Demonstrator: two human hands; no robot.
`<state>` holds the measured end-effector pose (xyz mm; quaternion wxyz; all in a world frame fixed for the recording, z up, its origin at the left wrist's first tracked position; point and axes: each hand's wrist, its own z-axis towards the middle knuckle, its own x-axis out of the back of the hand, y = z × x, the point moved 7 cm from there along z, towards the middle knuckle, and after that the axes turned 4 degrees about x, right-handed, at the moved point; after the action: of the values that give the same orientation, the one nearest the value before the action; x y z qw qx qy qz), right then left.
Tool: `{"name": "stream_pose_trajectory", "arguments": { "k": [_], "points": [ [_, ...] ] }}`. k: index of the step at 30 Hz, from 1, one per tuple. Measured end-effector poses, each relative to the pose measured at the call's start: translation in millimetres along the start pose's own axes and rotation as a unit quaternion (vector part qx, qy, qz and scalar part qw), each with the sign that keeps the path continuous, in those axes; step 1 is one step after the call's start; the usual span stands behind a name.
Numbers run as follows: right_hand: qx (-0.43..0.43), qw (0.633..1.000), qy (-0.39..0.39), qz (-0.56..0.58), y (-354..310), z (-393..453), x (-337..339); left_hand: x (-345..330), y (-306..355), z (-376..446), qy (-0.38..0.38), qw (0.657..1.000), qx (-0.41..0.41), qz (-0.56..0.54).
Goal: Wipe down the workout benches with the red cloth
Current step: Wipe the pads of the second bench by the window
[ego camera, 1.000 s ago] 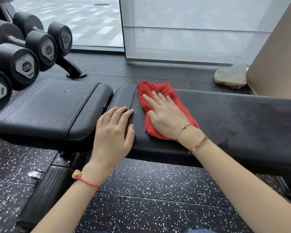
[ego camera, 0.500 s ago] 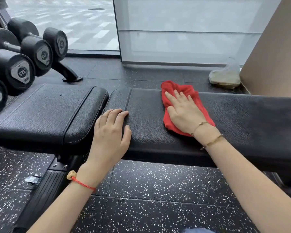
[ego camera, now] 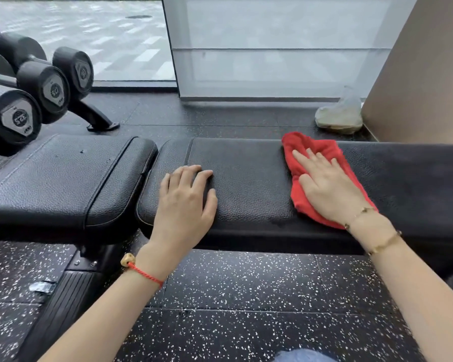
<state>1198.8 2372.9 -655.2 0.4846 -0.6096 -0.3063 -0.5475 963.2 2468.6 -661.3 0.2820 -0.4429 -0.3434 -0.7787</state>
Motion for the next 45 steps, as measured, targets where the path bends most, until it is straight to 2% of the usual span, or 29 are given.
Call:
{"name": "stream_pose_trajectory", "arguments": {
  "k": [2,4,9,13,16,19,21,23,26,30,34,37,41,45],
  "points": [
    [-0.034,0.999,-0.002,-0.015,2.4,22.3,-0.6,0.0,1.0,-1.0,0.005,1.0,0.002,0.004],
    [-0.026,0.999,-0.009,-0.017,-15.0,37.9,-6.4,-0.2,1.3,-1.3,0.005,1.0,0.002,0.006],
    [0.096,0.995,-0.01,-0.01,-80.5,20.3,-22.4,-0.4,1.3,-0.8,-0.002,1.0,0.004,0.006],
    [0.15,0.989,-0.011,-0.003,-77.9,-16.9,-18.6,1.2,-0.8,-1.7,-0.004,1.0,0.002,-0.005],
    [0.117,0.993,-0.022,0.01,-45.1,-21.5,-10.2,2.0,-1.2,-2.8,-0.005,1.0,0.001,-0.01],
    [0.045,0.999,-0.019,0.012,-14.5,2.0,-4.2,1.3,-0.4,-3.8,-0.008,1.0,0.004,-0.007],
    [0.004,1.0,-0.015,0.001,-7.5,26.2,-2.9,0.3,0.6,-4.6,-0.01,1.0,0.008,0.0],
    [-0.003,1.0,-0.018,-0.011,-17.1,46.7,-5.9,-0.8,1.3,-4.5,-0.011,1.0,0.011,0.007],
    [0.045,0.999,-0.028,-0.014,-52.5,56.1,-15.6,-1.4,1.3,-4.5,-0.007,1.0,0.011,0.005],
    [0.14,0.99,-0.031,-0.008,-91.8,25.1,-26.1,-1.0,-0.2,-4.7,-0.005,1.0,0.009,0.005],
    [0.196,0.98,-0.037,0.001,-81.1,-18.8,-20.1,-1.7,-1.1,-4.2,-0.009,1.0,0.005,-0.005],
    [0.168,0.985,-0.042,0.016,-48.8,-21.6,-10.8,-0.9,-1.8,-5.4,-0.007,1.0,0.005,-0.01],
    [0.057,0.998,-0.03,0.019,-14.2,14.7,-3.3,-0.9,0.2,-6.1,-0.01,1.0,0.008,0.0],
    [0.046,0.999,-0.019,0.004,-38.7,43.3,-11.2,-1.5,1.2,-5.9,-0.009,1.0,0.01,0.005]
  ]
}}
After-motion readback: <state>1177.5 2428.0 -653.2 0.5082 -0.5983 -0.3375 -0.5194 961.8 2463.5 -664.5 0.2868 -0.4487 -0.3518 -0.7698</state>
